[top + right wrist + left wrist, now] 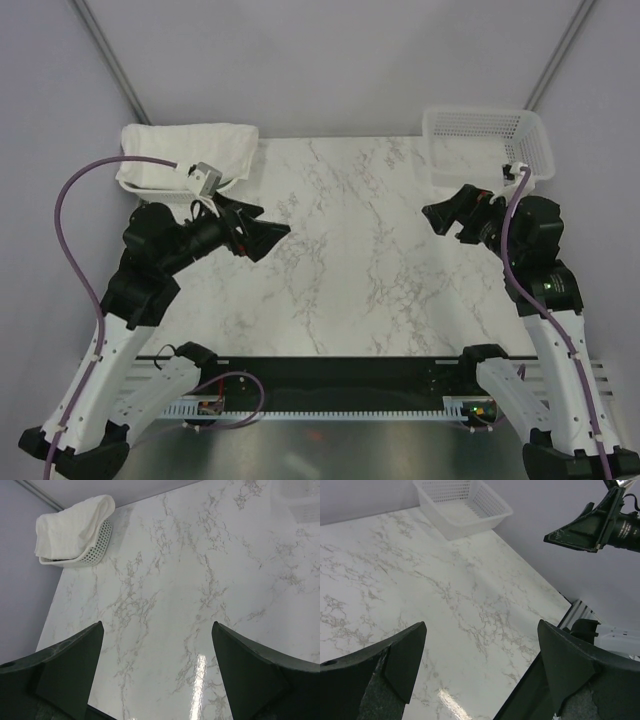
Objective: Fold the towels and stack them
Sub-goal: Neatly place the folded towel into the bin
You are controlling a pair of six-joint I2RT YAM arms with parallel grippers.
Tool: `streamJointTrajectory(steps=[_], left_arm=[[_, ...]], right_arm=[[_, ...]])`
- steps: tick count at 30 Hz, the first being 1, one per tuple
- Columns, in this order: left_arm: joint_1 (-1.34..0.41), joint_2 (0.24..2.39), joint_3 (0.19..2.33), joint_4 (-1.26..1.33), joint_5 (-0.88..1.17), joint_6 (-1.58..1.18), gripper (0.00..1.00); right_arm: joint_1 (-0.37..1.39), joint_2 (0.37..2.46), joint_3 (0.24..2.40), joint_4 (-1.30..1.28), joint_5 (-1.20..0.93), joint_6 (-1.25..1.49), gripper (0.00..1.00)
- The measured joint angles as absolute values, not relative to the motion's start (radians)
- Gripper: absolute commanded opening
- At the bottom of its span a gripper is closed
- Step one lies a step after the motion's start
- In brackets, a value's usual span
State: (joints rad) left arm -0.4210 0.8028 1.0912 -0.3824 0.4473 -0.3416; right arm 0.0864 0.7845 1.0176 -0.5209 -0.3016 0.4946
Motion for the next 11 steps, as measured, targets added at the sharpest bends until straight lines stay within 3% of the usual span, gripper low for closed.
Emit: streamJointTrajectory(steps=[11], left_arm=[[-0.421, 0.706, 1.039, -0.365, 0.440, -0.353, 1.00]], right_arm=[[0.088, 0.763, 1.016, -0.532, -0.316, 0.462, 0.98]])
